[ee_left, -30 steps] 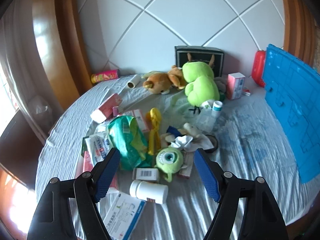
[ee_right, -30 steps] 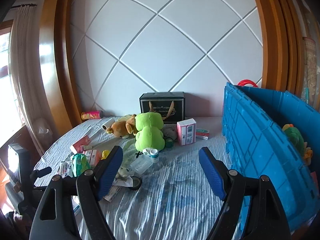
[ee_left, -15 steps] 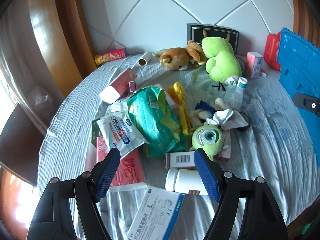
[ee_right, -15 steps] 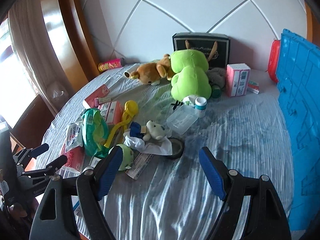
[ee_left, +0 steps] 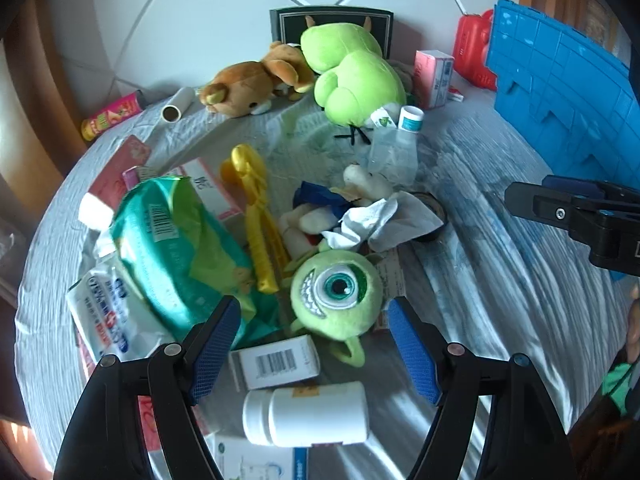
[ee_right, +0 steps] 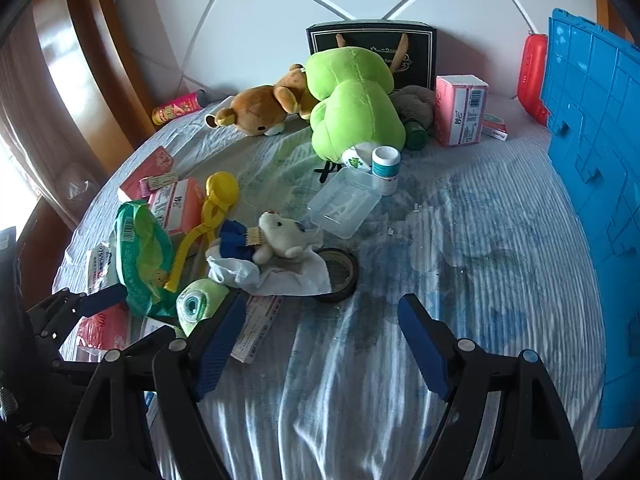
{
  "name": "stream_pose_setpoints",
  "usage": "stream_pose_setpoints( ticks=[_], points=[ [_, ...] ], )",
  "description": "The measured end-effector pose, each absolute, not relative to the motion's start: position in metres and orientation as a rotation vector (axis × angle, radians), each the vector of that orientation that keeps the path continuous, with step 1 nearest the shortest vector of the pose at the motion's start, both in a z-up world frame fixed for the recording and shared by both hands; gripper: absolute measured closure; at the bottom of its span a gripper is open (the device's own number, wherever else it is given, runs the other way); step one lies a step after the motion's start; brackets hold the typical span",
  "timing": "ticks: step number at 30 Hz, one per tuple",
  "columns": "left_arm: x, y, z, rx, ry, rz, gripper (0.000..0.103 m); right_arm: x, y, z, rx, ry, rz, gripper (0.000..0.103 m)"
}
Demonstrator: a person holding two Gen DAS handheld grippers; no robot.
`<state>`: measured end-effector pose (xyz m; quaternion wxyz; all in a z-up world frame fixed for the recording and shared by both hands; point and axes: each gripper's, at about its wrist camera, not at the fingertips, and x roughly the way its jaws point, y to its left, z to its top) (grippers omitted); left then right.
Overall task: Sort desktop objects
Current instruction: 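Close the left tool on the green one-eyed plush while the right tool grasps the clear floss-pick box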
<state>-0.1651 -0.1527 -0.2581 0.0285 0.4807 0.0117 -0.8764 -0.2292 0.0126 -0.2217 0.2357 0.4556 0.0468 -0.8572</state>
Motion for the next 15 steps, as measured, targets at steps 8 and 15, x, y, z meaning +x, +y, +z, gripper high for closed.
stream_pose_setpoints(
  ticks=[8,15],
  points=[
    [-0.203,-0.146,-0.292,1.604,0.097,-2.640,0.027,-0.289,0.002,-0.246,1.282,0.137,-2.336,0.025],
    [-0.214,-0.151,-0.302,1.640,0.121,-2.617,0.027,-0.375,-0.050,-0.282,1.449,0.135,-2.331,0.025]
  ],
)
